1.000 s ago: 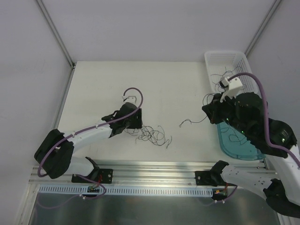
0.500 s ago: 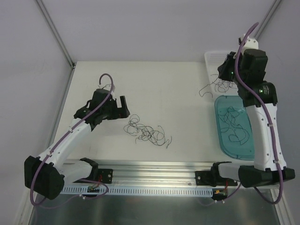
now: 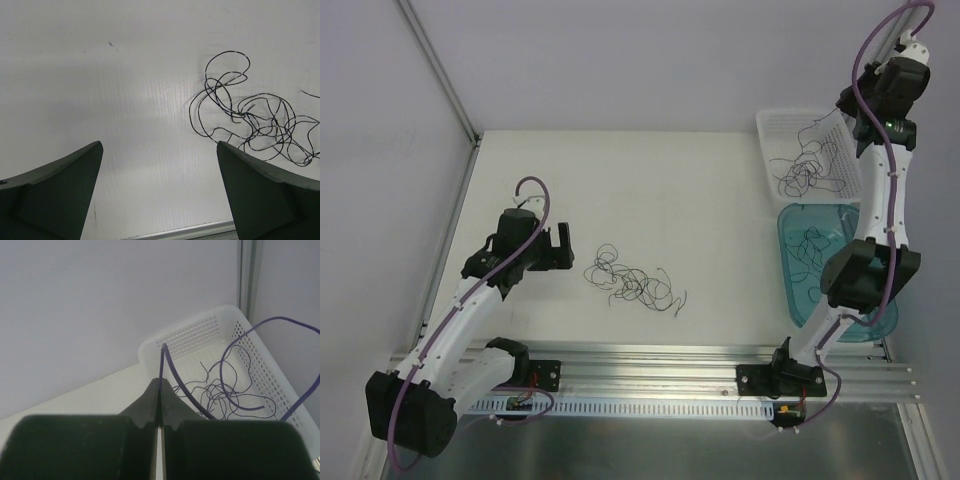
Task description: Untangle the cables
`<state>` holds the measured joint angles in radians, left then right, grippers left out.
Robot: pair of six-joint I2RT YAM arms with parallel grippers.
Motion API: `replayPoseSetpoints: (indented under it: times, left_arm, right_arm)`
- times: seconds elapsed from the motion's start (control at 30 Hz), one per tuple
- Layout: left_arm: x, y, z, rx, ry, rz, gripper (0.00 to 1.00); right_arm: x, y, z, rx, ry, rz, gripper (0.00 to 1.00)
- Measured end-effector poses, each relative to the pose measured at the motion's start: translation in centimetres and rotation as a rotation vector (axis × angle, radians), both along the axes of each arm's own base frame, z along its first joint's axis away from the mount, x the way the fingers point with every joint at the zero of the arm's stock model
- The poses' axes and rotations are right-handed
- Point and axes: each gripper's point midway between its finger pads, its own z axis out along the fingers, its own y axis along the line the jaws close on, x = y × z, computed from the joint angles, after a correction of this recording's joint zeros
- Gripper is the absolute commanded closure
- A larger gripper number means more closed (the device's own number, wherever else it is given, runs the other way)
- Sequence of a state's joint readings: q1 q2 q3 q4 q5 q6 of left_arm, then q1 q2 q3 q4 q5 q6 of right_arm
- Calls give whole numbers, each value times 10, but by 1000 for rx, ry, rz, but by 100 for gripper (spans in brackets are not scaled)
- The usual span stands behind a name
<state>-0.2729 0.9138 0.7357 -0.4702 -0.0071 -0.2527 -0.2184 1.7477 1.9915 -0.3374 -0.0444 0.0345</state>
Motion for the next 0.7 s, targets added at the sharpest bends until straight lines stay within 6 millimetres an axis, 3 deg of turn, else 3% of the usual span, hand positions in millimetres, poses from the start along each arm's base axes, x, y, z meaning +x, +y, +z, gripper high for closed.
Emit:
replayPoseSetpoints:
  times: [0.07, 0.17, 0.2, 0.23, 0.33, 0.4, 0.47, 0.53, 0.63, 0.7]
  left_arm:
    - [1, 1, -3, 13, 6, -3, 1]
    - [3, 3, -6, 29, 15, -3, 1]
    - [3, 4, -7, 35, 17, -1, 1]
    - [4, 4, -8, 40, 20, 0, 1]
    - [4, 5, -11, 50, 28, -1, 1]
    - [4, 5, -12, 52, 31, -1, 1]
    - [4, 5, -12, 52, 32, -2, 1]
    - [4, 5, -12, 51, 33, -2, 1]
    - [4, 5, -13, 50, 35, -4, 1]
    - [4, 4, -13, 46, 37, -7, 1]
  right_arm:
    - [25, -10, -27, 20, 32, 2, 98]
    - [57, -17, -89, 67, 124, 27, 92]
    - [65, -17, -114, 88, 165, 38, 85]
    - [70, -17, -137, 108, 205, 45, 66]
    - [70, -14, -199, 160, 319, 61, 41]
    - [61, -9, -227, 186, 387, 71, 32]
    - [57, -5, -236, 184, 413, 85, 22]
    - [54, -2, -229, 158, 413, 98, 16]
    - [40, 11, -206, 98, 412, 122, 14]
    - [23, 30, -184, 58, 404, 151, 14]
